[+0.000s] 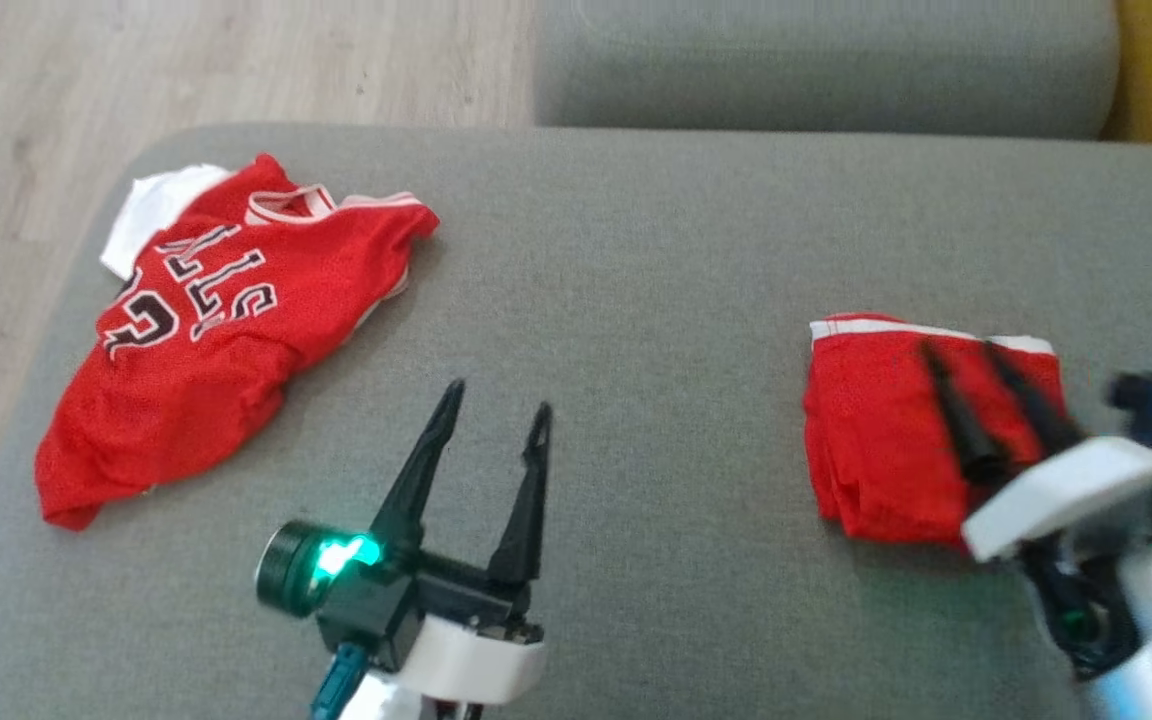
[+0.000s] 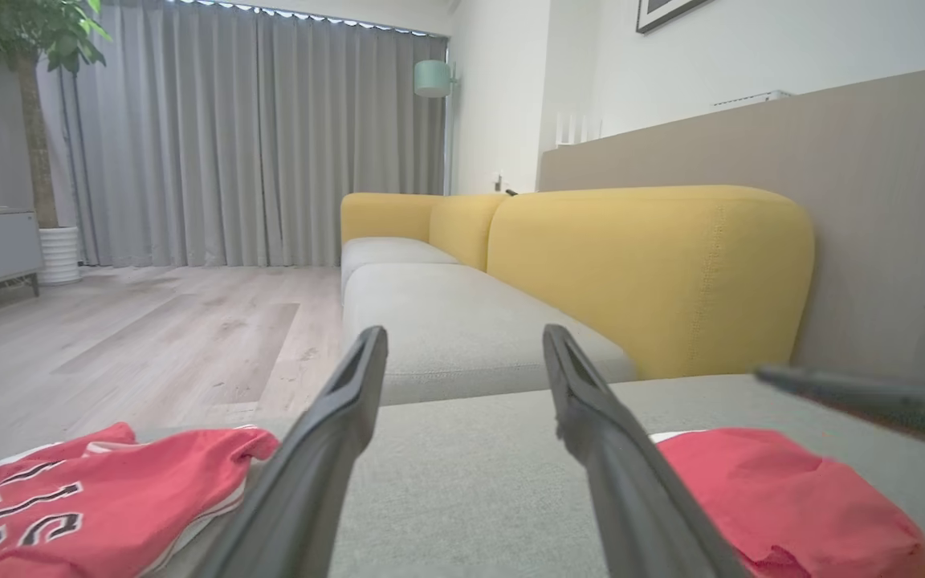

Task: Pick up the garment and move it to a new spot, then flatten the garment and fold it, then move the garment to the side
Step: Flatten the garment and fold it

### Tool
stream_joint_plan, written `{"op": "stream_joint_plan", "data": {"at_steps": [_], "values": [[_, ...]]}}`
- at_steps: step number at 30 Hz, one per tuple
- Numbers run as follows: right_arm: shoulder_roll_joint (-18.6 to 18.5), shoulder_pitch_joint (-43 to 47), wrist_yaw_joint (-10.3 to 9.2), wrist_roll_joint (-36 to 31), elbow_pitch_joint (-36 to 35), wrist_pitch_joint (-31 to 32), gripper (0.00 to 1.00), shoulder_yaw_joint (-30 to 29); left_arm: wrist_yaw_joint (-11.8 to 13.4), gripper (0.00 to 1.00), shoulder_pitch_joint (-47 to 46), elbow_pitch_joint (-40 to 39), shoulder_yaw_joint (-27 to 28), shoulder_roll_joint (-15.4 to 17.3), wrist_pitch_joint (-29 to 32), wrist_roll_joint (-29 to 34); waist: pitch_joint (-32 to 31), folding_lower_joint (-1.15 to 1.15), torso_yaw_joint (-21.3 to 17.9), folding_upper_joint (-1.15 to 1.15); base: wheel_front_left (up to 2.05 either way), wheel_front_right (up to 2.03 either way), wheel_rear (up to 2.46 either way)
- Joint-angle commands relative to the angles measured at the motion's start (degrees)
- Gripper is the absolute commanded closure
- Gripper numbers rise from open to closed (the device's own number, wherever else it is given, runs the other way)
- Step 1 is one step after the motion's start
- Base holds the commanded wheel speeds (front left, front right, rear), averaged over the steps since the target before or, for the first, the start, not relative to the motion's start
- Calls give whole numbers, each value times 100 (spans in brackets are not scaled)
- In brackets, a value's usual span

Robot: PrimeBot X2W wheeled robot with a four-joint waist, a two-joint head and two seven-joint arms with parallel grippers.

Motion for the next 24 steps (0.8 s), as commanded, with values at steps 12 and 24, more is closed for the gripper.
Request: {"op": "stream_joint_plan", "data": {"at_steps": [12,24], "values": [[342,1384,40,-1694,278,-2369,0,-698,745,0,730,114,381,337,-28,891,-966,0,101,0,0,0,0],[888,2073,40,-2518,38,-2375,0,-757,748,0,1405,204,1051,174,-28,423,-1292,0,-96,0,0,0,0]]}}
